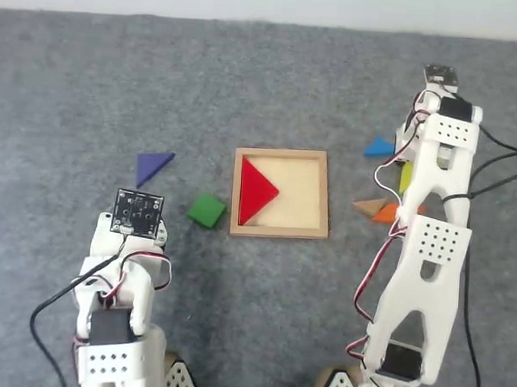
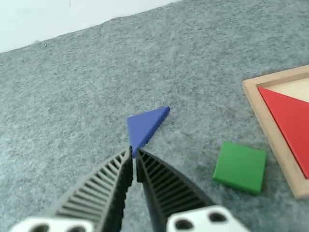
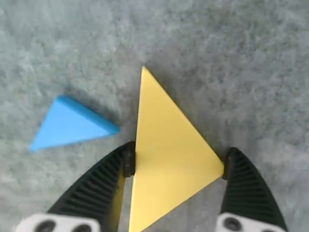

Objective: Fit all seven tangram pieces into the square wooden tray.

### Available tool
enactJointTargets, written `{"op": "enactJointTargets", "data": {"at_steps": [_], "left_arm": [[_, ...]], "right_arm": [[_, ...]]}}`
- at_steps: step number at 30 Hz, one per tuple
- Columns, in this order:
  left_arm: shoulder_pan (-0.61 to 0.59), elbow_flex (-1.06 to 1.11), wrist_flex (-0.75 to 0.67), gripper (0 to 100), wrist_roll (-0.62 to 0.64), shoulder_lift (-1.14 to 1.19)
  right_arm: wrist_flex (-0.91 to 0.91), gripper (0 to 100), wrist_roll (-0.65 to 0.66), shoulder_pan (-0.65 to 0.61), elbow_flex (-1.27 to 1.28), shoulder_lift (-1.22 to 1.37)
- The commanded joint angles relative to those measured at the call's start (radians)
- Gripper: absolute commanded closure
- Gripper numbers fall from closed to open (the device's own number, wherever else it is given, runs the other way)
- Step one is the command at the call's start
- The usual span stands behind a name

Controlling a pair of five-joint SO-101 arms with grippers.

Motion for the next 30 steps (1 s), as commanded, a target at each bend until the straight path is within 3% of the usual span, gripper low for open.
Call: {"op": "enactJointTargets", "data": {"at_steps": [1, 7, 19, 25, 30], "left_arm": [[0.003, -0.015, 0.006, 99, -0.009, -0.025], [0.003, -0.015, 0.006, 99, -0.009, -0.025], [0.002, -0.015, 0.006, 99, -0.009, -0.025], [0.002, -0.015, 0.006, 99, -0.009, -0.025], [0.002, -0.015, 0.006, 99, -0.009, -0.025]], "right_arm": [[0.12, 77.8, -0.089, 0.025, -0.12, -0.015], [0.226, 77.8, -0.132, 0.016, -0.252, -0.007], [0.229, 77.1, -0.129, 0.045, -0.253, 0.001], [0.226, 61.5, -0.132, 0.041, -0.262, 0.105], [0.208, 62.3, -0.132, 0.045, -0.262, 0.128]]}}
